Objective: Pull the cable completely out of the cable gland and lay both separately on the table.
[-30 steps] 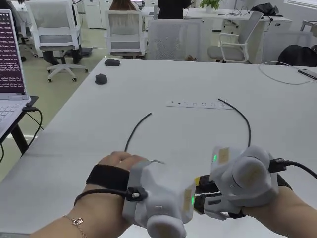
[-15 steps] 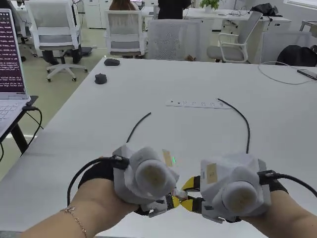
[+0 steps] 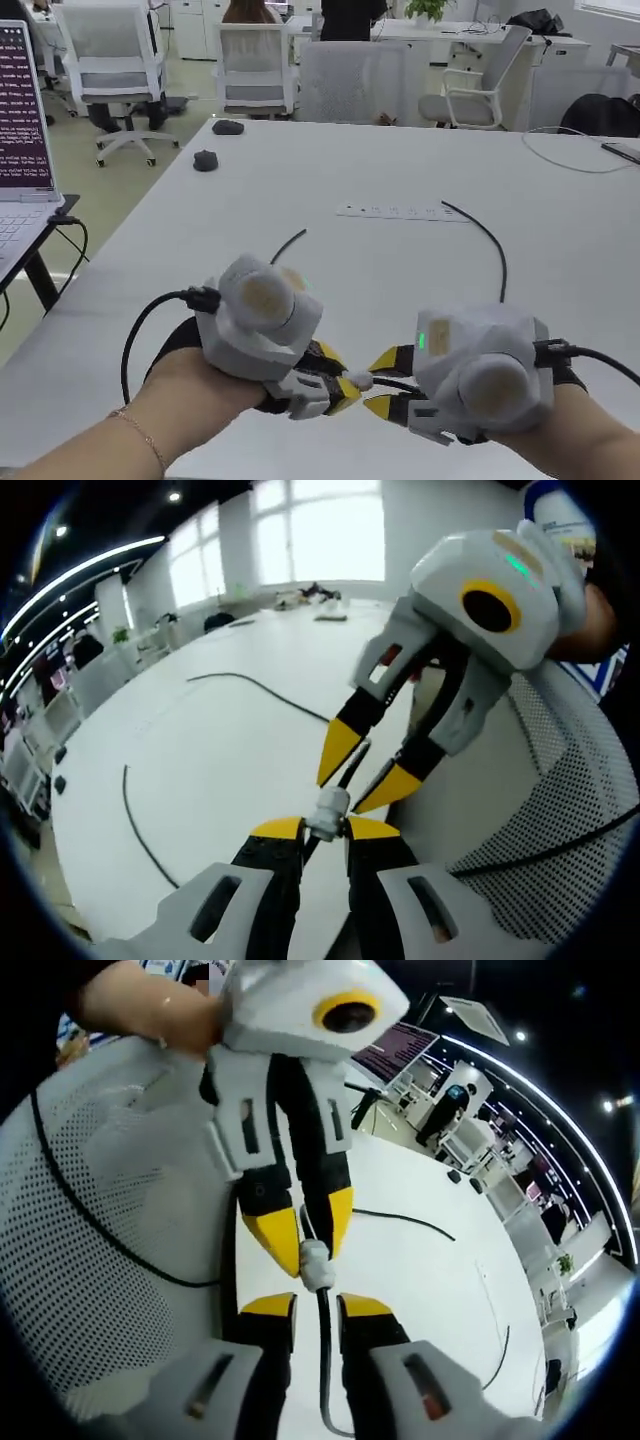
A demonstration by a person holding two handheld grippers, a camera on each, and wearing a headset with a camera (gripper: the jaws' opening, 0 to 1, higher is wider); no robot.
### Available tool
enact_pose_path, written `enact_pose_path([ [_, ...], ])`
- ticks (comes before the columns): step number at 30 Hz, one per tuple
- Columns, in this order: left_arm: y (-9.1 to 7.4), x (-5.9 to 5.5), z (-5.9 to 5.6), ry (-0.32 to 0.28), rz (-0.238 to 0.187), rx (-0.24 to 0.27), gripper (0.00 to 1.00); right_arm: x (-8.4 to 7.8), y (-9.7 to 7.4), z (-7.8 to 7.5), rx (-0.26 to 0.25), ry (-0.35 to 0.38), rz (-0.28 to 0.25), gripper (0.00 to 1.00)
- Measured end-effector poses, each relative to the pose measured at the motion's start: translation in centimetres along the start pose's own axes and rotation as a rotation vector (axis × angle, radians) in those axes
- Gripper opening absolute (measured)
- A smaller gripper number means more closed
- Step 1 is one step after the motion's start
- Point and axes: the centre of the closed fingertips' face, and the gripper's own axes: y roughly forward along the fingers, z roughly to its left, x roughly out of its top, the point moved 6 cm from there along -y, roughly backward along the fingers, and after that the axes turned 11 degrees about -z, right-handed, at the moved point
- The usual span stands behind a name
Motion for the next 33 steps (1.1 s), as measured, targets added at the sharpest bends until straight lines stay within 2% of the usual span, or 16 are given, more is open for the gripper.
enact_pose_path([
  [3,0.1,0.1,-0.3,0.095,0.024,0.008,0.17,0.2,0.0,0.0,-0.006,0.035,-0.015,0.14],
  [8,0.3,0.1,-0.6,0.171,0.051,0.007,0.17,0.1,0.1,0.3,0.006,0.05,-0.007,0.04],
  [11,0.3,0.0,-0.6,0.161,0.059,0.005,0.16,0.0,0.1,0.3,0.009,0.05,0.002,0.04],
  [13,0.3,-0.5,-0.3,0.153,0.082,0.017,0.16,-0.4,0.2,0.2,0.007,0.05,0.018,0.04],
  [15,0.1,-0.7,0.1,0.163,0.102,0.04,0.16,-1.2,0.1,-0.2,-0.011,0.03,0.067,0.03],
  [17,0.1,-0.8,0.3,0.145,0.105,0.047,0.16,-1.8,0.0,-0.4,-0.021,0.081,0.089,0.03],
  [19,0.1,-0.9,0.3,0.13,0.108,0.047,0.16,-2.1,-0.1,-0.7,-0.032,0.077,0.105,0.04],
  [21,0.1,-1.1,0.3,0.132,0.119,0.046,0.16,-2.8,-0.2,-0.7,-0.039,0.046,0.168,0.04],
  [25,0.2,-1.4,0.0,0.142,0.139,0.037,0.16,-4.0,-0.5,-0.9,-0.061,0.074,0.239,0.04],
  [28,0.2,-1.3,0.0,0.145,0.138,0.037,0.16,-5.0,-0.9,-1.4,-0.097,0.098,0.3,0.04],
  [33,0.1,-1.1,0.2,0.142,0.12,0.048,0.16,-5.5,-1.4,-1.7,-0.123,0.123,0.32,0.05],
])
